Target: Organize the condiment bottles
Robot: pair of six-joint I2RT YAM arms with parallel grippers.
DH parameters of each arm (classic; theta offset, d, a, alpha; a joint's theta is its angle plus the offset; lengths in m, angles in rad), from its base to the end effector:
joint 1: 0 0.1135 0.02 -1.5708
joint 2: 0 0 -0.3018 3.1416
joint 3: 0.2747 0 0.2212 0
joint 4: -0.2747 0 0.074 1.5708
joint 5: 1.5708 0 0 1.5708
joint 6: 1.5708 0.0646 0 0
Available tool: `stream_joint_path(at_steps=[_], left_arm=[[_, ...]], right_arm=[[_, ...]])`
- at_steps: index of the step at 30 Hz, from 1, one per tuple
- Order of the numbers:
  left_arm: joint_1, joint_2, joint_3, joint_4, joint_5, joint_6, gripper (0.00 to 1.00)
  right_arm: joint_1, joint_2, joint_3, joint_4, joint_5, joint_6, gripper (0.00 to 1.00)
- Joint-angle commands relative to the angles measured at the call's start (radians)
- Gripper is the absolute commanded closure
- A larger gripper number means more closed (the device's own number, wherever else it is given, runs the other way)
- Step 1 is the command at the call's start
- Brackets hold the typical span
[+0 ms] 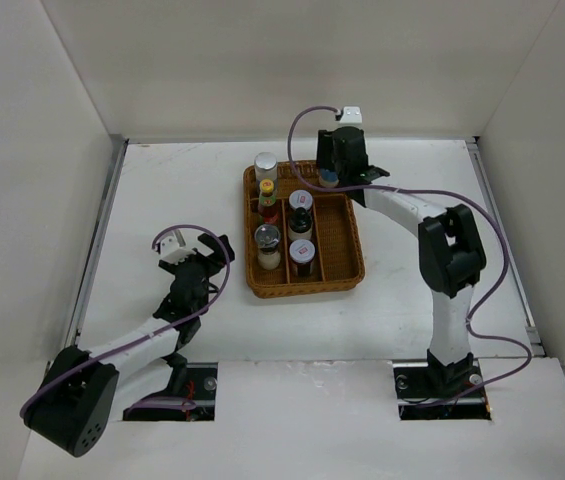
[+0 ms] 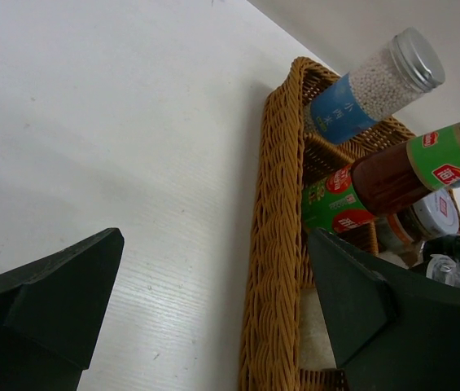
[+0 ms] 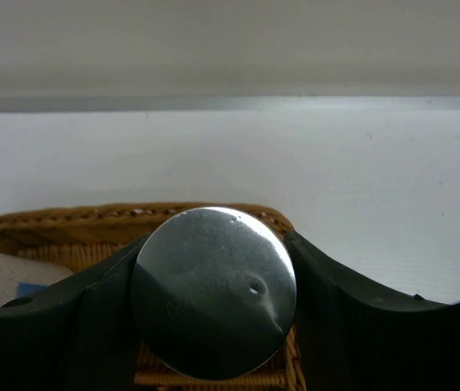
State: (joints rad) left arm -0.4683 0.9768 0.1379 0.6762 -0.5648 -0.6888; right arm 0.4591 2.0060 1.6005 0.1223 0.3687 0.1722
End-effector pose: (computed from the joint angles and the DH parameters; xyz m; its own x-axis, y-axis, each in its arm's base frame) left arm 0.1627 -0.0436 0.2245 -0.0544 -0.5742 -0.8169 -0.1614 0.8124 -0.5603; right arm 0.4545 0.1987 0.3208 -0.2645 0.0476 -0.9632 -0.0587 0.9961 0.0653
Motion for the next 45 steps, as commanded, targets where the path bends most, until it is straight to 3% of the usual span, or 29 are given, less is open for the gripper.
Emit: stream_joint_path(at_steps=[1,9,20,25,33,37,45], left_arm=[[0.004,0.01,0.04,0.02,0.002,-0.008,0.0],[-0.002,0.005,0.043,0.02,0.011,-0.008,0.0],[-0.011,0.016,0.049,0.019,0.006,-0.006,0.0],[-0.016,0.01,0.065,-0.026,-0.007,-0.006,0.0],[-0.043,0.06,0.107,-0.053,-0.033,0.001,0.0],[-0.062,0.079,0.146,-0.111,-0.041,-0.002,0.0],[-0.079,0.019,0.151,-0.158,-0.093,-0.005,0.0]], right_arm=[[0.0,-0.001,0.062,0.068,-0.01,-0.014,0.44],[0.0,0.045,-0.007,0.065,-0.007,0.01,0.37],[0.0,0.019,-0.016,0.051,-0.01,0.033,0.08],[0.0,-0.042,-0.025,0.053,-0.011,0.036,0.0],[0.02,-0.225,-0.085,0.066,0.004,0.039,0.0],[0.036,-0.367,-0.209,0.111,0.068,0.082,0.0],[-0.015,-0.726,-0.753,0.324,0.248,0.284,0.0]])
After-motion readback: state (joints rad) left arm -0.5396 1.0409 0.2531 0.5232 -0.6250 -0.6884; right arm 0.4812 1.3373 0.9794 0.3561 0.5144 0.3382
